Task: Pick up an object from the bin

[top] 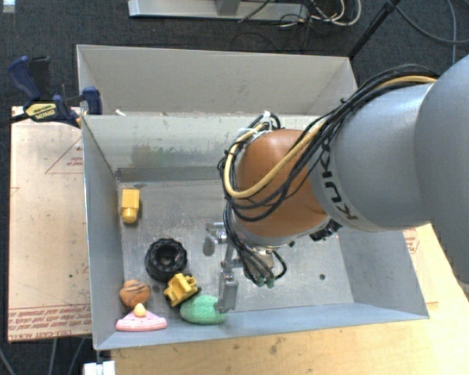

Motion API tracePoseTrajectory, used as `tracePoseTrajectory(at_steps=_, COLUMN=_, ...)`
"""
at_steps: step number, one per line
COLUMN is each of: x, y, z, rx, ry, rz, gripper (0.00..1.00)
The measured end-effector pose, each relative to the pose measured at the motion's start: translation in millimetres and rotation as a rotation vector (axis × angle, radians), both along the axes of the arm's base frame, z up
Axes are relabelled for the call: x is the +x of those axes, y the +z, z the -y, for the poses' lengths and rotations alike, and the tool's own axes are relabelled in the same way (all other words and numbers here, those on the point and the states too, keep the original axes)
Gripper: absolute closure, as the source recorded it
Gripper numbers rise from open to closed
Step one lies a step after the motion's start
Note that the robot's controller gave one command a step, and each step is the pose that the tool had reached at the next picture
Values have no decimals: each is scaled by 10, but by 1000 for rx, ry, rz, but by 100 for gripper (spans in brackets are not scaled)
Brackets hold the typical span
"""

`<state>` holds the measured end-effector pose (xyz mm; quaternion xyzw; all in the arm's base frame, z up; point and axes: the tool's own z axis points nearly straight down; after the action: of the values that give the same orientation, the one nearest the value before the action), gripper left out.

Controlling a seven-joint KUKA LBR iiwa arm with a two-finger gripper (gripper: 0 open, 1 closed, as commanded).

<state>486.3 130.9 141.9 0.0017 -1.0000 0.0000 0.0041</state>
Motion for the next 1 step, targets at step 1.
tracePoseTrajectory(at_steps=1, x=19, y=44, z=6, rx=1, ry=-3, rz=7, gripper=0)
